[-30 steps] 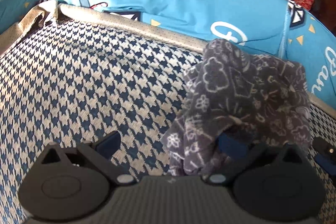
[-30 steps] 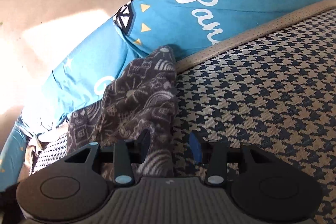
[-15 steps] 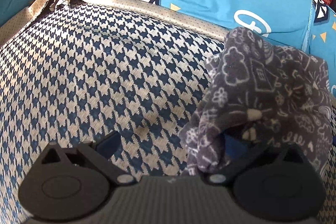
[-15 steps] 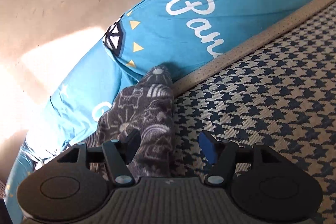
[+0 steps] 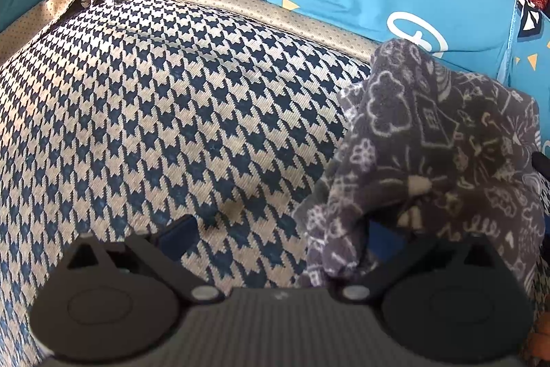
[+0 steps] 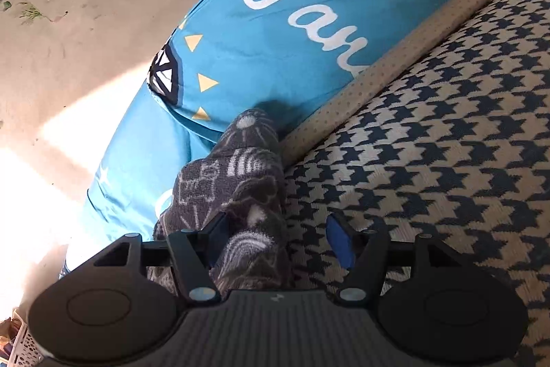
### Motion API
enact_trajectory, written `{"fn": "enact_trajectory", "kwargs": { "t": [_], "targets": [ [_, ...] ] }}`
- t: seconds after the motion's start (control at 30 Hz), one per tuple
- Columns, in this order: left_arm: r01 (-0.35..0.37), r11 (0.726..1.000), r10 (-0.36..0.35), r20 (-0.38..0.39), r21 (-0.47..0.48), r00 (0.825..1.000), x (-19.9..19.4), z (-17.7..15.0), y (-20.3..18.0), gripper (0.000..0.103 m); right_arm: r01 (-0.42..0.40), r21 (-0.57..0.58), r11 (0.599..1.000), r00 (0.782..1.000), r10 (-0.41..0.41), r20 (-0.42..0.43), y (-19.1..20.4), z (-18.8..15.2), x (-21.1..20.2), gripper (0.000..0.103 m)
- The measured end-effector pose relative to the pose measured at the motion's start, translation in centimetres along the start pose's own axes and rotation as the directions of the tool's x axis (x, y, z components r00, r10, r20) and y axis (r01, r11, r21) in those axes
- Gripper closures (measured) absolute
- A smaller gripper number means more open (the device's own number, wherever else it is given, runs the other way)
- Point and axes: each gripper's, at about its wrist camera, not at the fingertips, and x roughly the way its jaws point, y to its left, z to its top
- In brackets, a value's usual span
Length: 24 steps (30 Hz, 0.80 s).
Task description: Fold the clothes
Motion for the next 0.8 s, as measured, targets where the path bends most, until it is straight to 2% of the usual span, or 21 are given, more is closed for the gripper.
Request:
{"fn": "enact_trajectory", "kwargs": {
  "t": [0.27,0.43,0.6,0.8],
  "targets": [
    [0.003,1.0,-0.003,-0.002,0.003,1.0,0.0,-0.1,0.0,0.0,-0.073,-0.057,0.996,0.996,0.07,-0.051,0.9,0.2,2.5,0.041],
    [0.005,1.0,-0.005,-0.007,0.007,1.0,0.1,-0.2,0.1,0.0,-0.089,-0.084,0.992,0.994,0.083,-0.074,1.7,0.0,4.1,0.051],
    [0.002,1.0,-0.002,-0.001,0.02,1.0,0.1,-0.3,0.0,0.0,-0.158,-0.036,0.987,0.98,0.152,-0.132,1.2,0.3,5.6,0.069],
    [-0.002,1.0,0.002,-0.001,0.02,1.0,0.1,-0.3,0.0,0.0,-0.206,0.016,0.978,0.966,0.206,-0.157,0.5,0.4,6.4,0.083]
  ]
}}
